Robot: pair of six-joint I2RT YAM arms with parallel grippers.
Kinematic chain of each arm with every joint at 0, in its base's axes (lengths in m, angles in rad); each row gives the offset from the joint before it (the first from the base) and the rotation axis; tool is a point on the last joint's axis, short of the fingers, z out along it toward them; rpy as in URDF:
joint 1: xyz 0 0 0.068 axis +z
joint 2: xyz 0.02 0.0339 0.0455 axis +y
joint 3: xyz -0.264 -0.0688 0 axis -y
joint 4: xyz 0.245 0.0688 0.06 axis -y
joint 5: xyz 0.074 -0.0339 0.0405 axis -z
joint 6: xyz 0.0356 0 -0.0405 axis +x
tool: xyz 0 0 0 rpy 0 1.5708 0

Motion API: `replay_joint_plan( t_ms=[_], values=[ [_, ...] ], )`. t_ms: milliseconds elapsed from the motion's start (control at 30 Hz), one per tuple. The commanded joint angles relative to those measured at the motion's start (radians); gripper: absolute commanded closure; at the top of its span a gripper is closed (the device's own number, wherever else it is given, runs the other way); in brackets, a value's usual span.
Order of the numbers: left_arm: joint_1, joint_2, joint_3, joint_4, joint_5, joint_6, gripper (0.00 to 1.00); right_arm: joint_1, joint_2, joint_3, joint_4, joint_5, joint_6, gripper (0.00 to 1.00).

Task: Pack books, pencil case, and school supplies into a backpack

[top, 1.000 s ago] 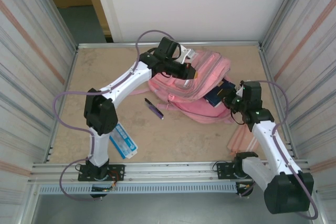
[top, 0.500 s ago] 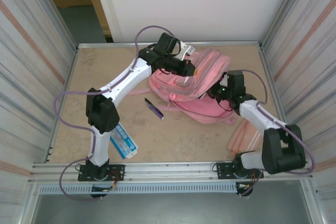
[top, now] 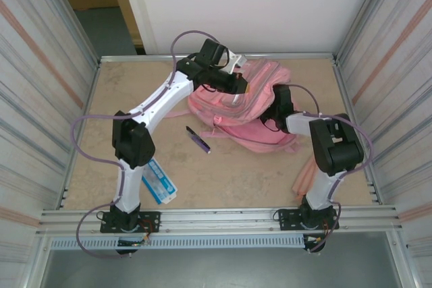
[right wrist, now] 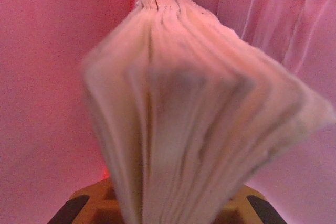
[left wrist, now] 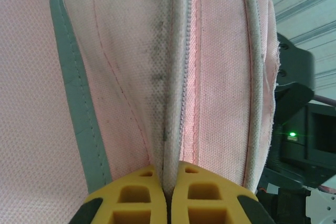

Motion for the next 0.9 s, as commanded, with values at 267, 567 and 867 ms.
replay_joint_plan(
  t_ms=[267,567,867],
  values=[
    [0.013,-0.009,0.036,0.075,0.073,0.014,1.0,0.048,0.252,0.153,0.249,-0.038,0.243,0.93],
    [0.058,-0.04,-0.04,0.073,0.043,0.044,1.0,0.043,0.221,0.195,-0.003,0.039,0.171,0.57],
    [0.101,-0.055,-0.11,0.053,-0.008,0.072,1.0,-0.009,0.101,0.196,-0.26,0.048,0.067,0.38]
  ],
)
